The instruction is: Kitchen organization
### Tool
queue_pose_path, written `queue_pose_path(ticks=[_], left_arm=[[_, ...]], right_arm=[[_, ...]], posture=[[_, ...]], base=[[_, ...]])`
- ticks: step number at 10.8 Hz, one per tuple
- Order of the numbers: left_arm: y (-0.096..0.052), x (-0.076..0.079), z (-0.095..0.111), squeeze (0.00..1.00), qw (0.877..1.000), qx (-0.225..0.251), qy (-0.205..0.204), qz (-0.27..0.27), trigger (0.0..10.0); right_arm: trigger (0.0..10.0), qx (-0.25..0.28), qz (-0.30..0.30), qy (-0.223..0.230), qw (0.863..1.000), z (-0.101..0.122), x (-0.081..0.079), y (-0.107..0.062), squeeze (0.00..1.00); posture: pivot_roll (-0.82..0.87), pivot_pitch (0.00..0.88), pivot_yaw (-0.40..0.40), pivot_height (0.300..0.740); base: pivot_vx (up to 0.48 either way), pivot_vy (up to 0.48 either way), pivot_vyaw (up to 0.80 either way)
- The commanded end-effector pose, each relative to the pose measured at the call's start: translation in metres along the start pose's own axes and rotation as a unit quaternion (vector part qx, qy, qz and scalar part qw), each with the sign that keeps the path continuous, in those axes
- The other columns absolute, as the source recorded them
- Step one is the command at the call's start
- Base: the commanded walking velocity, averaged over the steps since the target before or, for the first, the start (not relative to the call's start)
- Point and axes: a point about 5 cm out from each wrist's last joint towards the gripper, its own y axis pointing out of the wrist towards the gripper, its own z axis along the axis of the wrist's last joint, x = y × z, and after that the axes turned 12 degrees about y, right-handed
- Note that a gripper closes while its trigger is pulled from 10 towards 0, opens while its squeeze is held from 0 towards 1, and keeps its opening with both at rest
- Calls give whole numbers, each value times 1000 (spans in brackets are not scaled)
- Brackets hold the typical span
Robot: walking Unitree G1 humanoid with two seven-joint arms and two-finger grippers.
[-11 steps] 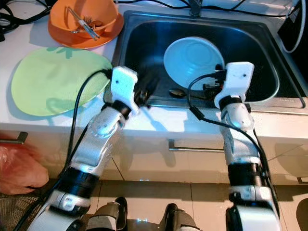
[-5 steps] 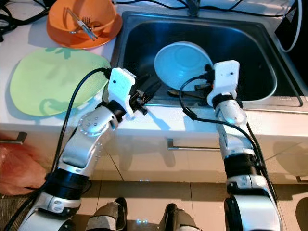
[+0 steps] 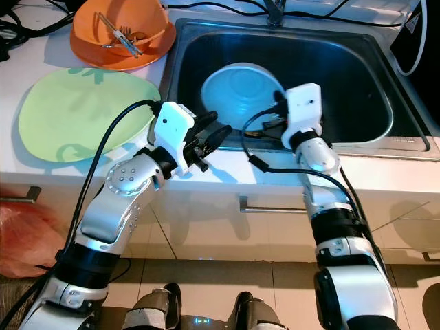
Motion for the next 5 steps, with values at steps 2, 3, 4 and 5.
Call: queue_pose_path(ticks=[2,3,4,5], left_arm=[[1,7,3,0,1000,1,-2,-19,10000],[0,7,3,0,1000,-2,-3,-22,10000],[-1,7,2,0,1000,-4,-4,-22,10000],[-1,7,2,0,1000,-6,-5,-22,10000]], right_arm=[[10000,13,11,1,1000,4,-3,4,0],[10000,9,13,3,1000,1,-3,3,0],[10000,6,16,3,1000,-1,-3,3,141],[10000,4,17,3,1000,-2,-3,4,490]], posture=[[208,189,-65,740],[211,193,-65,740],[213,198,-66,740],[212,200,-66,740]], base=[[0,0,0],[0,0,0],[0,0,0],[0,0,0]])
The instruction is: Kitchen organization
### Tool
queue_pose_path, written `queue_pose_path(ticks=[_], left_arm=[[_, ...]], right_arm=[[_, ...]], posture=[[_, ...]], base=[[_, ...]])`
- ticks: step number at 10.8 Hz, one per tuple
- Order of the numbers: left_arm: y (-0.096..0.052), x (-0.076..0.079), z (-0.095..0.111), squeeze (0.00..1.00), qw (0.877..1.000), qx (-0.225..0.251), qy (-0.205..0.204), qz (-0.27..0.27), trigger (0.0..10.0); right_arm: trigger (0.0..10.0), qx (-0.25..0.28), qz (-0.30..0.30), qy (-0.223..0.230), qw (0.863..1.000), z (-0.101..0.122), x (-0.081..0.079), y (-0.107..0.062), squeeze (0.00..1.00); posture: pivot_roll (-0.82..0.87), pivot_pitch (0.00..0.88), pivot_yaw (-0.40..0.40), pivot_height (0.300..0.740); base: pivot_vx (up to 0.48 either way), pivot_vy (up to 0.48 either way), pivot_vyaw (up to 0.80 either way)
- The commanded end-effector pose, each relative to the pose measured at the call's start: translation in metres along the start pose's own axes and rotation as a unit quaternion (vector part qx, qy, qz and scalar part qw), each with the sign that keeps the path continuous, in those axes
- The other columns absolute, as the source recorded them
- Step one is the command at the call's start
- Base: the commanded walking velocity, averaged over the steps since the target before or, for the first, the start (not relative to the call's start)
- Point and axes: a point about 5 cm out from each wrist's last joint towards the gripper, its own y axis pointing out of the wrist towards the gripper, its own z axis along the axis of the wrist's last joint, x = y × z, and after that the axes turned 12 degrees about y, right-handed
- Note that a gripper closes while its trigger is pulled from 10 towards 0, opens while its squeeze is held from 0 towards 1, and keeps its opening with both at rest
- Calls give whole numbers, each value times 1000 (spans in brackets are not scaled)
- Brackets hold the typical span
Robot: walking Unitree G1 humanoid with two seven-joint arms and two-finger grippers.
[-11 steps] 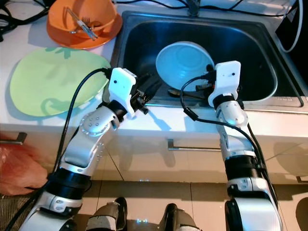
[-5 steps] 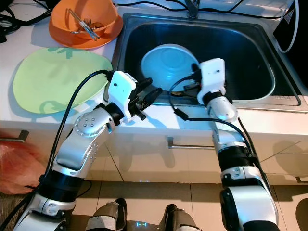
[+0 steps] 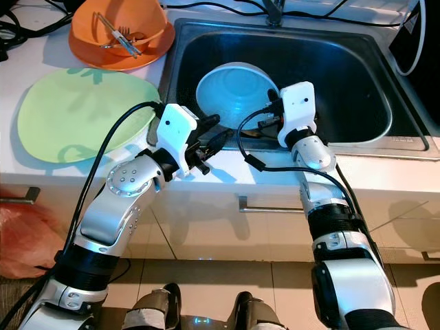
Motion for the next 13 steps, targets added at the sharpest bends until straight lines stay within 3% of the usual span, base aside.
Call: queue_pose_path(ticks=[1,2,4,6,8,13], left_arm=[[-1,4,3,0,1000,4,-2,-11,10000],[-1,4,3,0,1000,4,-3,-12,10000],[-2,5,2,0,1000,2,-4,-12,10000],[-1,6,3,0,1000,3,-6,-12,10000],[-1,5,2,0,1000,1,-6,-2,10000],[2,-2,5,0,999,12,-8,50,10000]], right_arm=[[10000,-6,4,0,1000,-3,0,0,510],[10000,-10,6,-3,1000,-5,0,0,494],[10000,-12,10,-1,1000,-6,-1,0,561],[10000,-12,12,1,1000,-8,-4,0,0],[10000,-6,9,14,1000,-8,-6,-2,0],[10000,64,-21,136,988,28,-1,-9,0]], posture=[[214,203,-67,740],[215,205,-67,740],[217,207,-68,740],[217,207,-69,740],[215,211,-71,740],[183,218,-67,740]], base=[[0,0,0],[0,0,0],[0,0,0],[0,0,0],[0,0,0],[0,0,0]])
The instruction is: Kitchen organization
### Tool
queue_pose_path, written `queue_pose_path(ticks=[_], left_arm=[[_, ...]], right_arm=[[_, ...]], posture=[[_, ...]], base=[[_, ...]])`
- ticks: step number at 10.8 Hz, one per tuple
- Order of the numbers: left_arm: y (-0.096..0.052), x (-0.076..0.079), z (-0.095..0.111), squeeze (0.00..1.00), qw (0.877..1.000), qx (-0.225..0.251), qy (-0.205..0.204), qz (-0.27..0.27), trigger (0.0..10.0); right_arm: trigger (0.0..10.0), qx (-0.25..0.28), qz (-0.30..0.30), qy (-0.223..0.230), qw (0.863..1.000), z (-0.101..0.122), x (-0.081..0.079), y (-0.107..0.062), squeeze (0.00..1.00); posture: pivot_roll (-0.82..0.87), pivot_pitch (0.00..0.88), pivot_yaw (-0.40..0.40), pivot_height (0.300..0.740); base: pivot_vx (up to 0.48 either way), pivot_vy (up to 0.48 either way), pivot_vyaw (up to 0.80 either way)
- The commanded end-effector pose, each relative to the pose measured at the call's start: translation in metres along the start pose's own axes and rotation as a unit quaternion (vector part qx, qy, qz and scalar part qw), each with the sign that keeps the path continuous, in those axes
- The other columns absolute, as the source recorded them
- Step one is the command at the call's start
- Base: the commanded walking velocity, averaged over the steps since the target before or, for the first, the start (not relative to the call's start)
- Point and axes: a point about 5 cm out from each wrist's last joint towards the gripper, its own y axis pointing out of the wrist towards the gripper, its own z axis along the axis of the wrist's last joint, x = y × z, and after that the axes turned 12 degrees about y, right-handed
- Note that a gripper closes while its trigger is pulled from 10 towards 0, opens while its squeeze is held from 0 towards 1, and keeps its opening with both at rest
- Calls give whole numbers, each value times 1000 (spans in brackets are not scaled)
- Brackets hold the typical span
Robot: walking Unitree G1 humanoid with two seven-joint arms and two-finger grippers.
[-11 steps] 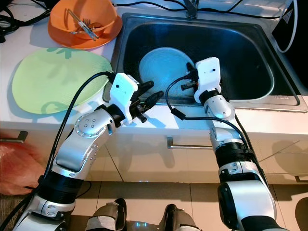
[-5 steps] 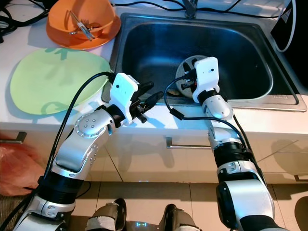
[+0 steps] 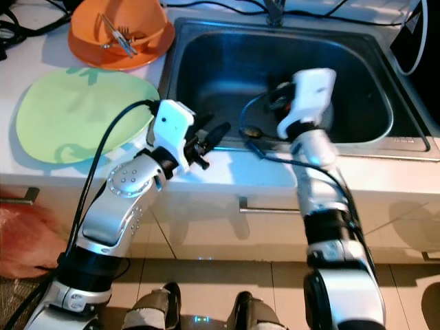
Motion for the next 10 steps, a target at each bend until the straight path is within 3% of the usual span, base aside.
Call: queue_pose_path(ticks=[1,3,5,7,10], left_arm=[[2,1,2,0,1000,4,0,8,10000],[1,-3,0,0,999,4,-6,38,10000],[-1,-6,0,0,998,10,-11,61,10000],[-4,-11,-2,0,995,18,-18,95,10000],[-9,-8,-5,0,991,33,-23,126,10000]], right_arm=[[10000,4,-12,26,1000,3,4,-5,0],[10000,5,-14,109,994,1,7,-26,0],[10000,-32,-15,157,987,-14,12,-53,0],[10000,-39,-13,174,984,-23,9,-70,0],[10000,-50,16,193,980,-27,-4,-77,0]], posture=[[181,218,-68,740],[164,217,-62,740],[147,210,-58,740],[139,203,-51,740],[143,196,-44,740]], base=[[0,0,0],[0,0,0],[0,0,0],[0,0,0],[0,0,0]])
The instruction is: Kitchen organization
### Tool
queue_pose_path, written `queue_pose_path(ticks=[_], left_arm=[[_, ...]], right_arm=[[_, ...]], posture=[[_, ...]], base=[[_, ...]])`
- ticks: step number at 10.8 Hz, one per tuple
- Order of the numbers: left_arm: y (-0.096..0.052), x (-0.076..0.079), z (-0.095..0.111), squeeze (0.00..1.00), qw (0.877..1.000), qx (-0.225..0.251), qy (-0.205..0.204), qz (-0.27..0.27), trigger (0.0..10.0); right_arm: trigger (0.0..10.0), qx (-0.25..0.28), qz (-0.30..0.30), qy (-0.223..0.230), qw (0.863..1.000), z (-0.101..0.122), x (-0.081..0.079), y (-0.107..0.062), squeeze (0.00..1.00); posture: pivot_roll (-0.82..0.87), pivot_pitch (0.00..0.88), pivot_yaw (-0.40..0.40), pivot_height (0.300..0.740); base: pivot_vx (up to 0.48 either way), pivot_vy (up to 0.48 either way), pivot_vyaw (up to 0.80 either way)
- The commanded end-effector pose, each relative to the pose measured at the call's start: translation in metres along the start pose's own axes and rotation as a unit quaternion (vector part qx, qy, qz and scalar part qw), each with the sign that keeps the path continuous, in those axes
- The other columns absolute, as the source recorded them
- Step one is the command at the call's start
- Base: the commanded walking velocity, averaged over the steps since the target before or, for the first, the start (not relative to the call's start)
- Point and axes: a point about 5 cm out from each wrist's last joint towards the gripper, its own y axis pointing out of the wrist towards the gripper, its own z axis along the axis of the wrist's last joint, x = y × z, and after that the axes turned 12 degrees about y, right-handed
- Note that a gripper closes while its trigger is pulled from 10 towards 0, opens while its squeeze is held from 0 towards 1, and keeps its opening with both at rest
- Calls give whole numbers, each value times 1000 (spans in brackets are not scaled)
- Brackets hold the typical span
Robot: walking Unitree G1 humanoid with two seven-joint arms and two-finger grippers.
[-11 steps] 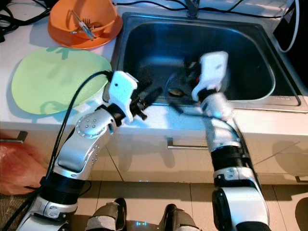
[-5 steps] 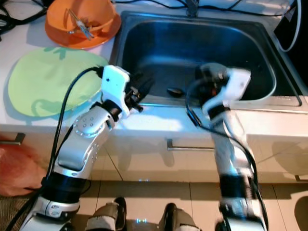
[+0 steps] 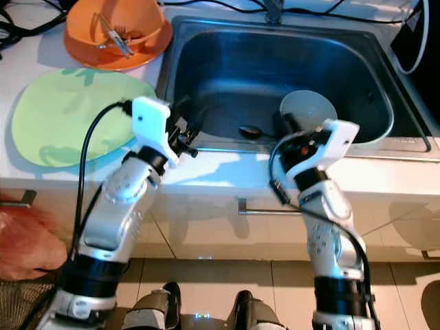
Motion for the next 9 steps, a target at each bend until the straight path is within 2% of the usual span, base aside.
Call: queue_pose_path(ticks=[1,2,3,4,6,9], left_arm=[[-2,4,-3,0,1000,-3,5,3,10000],[-6,5,-9,0,1000,-5,-8,21,10000],[-9,4,-14,0,999,-7,-7,36,10000],[-13,1,-20,0,998,-16,-9,52,10000],[-23,-11,-33,0,995,-30,-4,90,10000],[-28,-24,-44,0,993,-46,22,108,10000]], right_arm=[[10000,-13,-5,10,1000,-6,2,-4,0],[10000,9,-42,-4,999,-5,10,-6,0],[10000,29,-88,-55,994,-3,19,-5,0],[10000,42,-115,-75,990,-2,26,-5,0],[10000,38,-152,-147,977,-1,37,-9,0],[10000,40,-177,-164,970,-6,50,-18,0]], posture=[[143,196,-44,740],[135,204,-43,740],[144,213,-41,740],[146,216,-41,740],[142,227,-35,740],[147,239,-17,740]], base=[[0,0,0],[0,0,0],[0,0,0],[0,0,0],[0,0,0],[0,0,0]])
